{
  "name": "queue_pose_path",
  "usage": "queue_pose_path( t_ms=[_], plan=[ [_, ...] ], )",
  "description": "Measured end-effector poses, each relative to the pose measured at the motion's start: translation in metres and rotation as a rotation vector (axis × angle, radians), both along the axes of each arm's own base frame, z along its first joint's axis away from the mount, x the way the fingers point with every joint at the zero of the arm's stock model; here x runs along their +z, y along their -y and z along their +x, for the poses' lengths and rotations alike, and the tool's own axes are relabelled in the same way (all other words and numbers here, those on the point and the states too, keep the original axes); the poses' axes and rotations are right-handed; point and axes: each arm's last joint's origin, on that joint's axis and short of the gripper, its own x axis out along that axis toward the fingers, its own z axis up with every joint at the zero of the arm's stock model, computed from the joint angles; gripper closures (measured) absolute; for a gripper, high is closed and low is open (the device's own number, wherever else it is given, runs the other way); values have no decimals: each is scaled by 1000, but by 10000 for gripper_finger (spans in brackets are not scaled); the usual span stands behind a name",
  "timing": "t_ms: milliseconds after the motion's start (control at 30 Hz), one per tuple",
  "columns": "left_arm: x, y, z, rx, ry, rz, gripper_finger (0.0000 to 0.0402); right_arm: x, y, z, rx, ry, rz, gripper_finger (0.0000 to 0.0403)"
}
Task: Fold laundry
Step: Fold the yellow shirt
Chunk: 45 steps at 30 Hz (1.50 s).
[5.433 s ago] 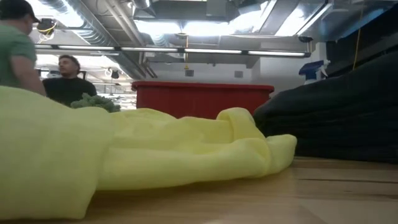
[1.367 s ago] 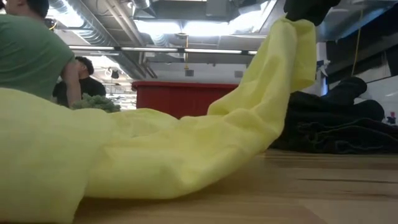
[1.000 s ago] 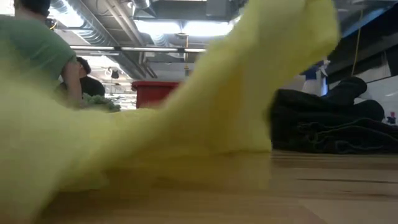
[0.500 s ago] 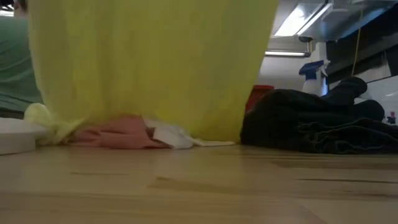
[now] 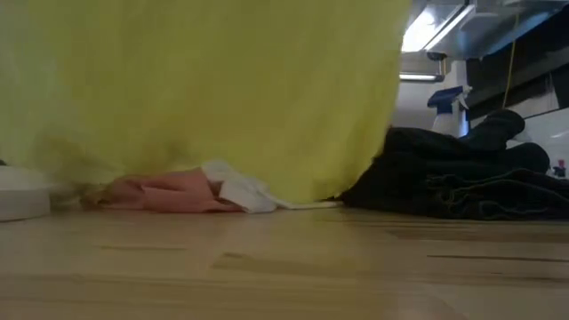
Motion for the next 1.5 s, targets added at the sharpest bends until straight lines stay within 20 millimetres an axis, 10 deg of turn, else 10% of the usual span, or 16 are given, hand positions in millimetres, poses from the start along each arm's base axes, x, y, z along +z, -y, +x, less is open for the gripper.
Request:
queue_pose_path(
  t_ms=[300, 600, 900, 1100, 1300, 1500],
  plan=[
    [67, -86, -36, 549, -29, -253, 402, 29, 64, 23, -337, 52, -104, 403],
    [87, -153, -79, 468, -53, -332, 401, 10, 133, 51, -327, -60, -21, 403],
    [73, -63, -28, 38, 20, -88, 401, 29, 68, 39, 282, 33, 5, 403],
    [87, -30, 0, 398, -52, -20, 401, 39, 63, 30, 62, 163, -87, 403],
    [119, -92, -28, 720, -220, -137, 401, 26, 122, 54, -286, 101, -109, 403],
    [145, -173, -89, 621, -190, -268, 401, 36, 172, 51, -260, 211, -10, 403]
  ],
)
